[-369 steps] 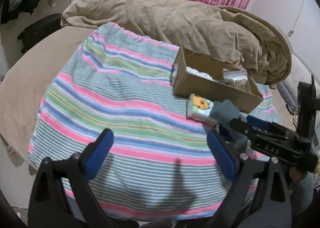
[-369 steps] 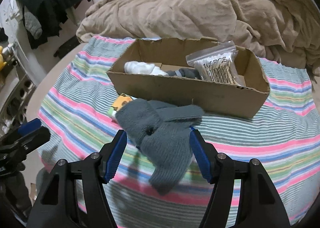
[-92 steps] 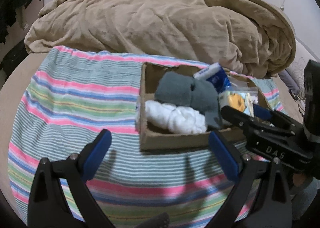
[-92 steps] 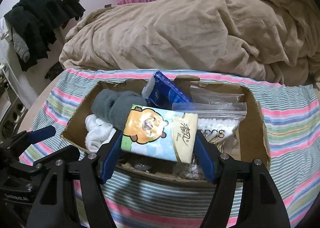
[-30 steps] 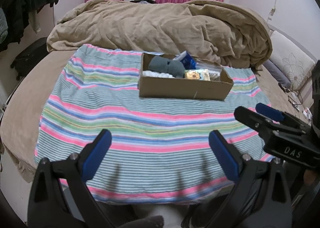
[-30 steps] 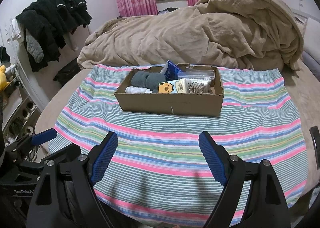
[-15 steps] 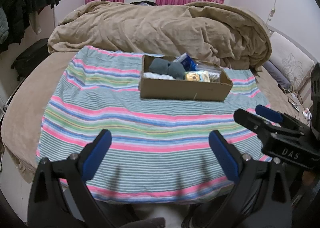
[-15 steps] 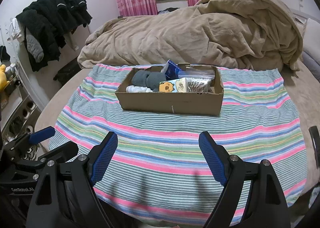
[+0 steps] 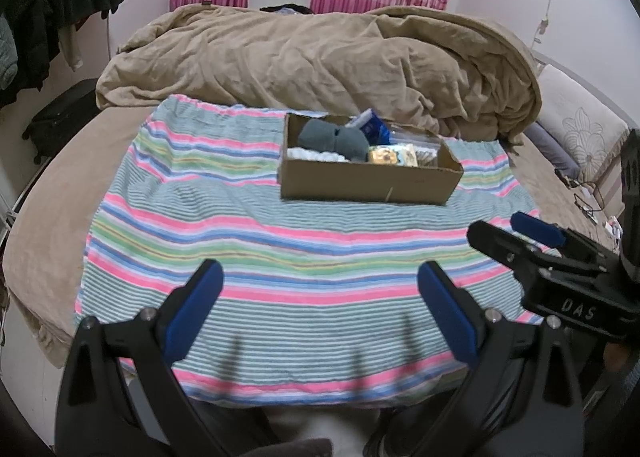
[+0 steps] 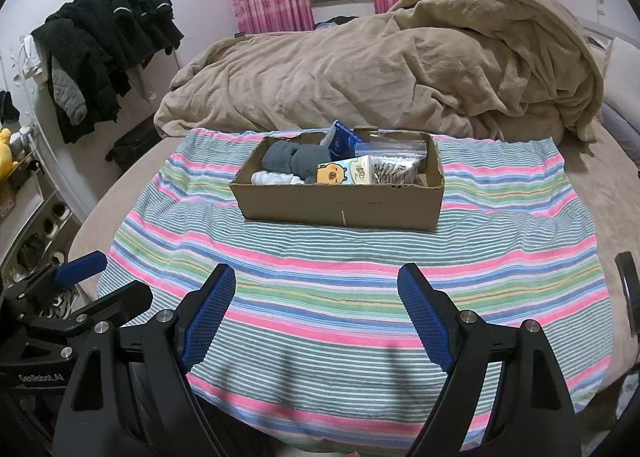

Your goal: Organize objects

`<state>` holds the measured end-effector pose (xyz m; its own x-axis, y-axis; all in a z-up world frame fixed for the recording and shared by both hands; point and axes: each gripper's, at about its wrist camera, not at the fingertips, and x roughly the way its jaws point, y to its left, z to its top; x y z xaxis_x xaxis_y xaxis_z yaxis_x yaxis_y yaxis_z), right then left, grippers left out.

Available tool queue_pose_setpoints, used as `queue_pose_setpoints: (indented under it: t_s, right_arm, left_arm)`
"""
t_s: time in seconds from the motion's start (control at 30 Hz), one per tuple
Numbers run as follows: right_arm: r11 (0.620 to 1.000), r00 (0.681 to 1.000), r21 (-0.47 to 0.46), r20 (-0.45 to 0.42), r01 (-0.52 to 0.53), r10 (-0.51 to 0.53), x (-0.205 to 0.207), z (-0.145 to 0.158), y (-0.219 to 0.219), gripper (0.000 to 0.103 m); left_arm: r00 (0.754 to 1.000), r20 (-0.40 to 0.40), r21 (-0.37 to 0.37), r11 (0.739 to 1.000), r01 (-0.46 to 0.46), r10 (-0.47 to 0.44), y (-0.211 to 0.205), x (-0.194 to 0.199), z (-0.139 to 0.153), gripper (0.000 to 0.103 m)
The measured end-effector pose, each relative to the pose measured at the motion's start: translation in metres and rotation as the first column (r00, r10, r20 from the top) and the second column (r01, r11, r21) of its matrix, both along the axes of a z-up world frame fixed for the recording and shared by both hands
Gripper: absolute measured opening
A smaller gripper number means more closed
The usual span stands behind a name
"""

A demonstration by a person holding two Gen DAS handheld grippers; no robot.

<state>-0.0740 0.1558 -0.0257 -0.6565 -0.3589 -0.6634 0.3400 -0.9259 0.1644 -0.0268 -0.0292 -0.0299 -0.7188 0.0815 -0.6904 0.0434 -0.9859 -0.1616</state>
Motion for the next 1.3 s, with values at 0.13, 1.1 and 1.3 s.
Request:
queue_pose_setpoints:
  t_s: [0.13,1.1,1.3]
  right_arm:
    - [1.000,1.000,-0.001,0.001,0.000,0.000,0.000,0.000,0.000,0.086]
    - [1.000,1.000,0.001,0.002,0.002,-0.002,-0.002,0.000,0.001,0.086]
    - [1.000,1.000,0.001,0.009,0.002,-0.002,-0.009,-0.004,0.009,0.086]
  left_arm:
    - [1.000,0.000,0.000,1.000,-0.001,0.001,0.000,0.000,0.000,0.099]
    - [1.000,0.003,-0.001,1.000,0.001,-0.001,-0.007,-0.006,-0.002,0.099]
    - [1.000,0.009,-0.005,1.000,0.007,-0.007,-0.004,-0.018,-0.006,0.099]
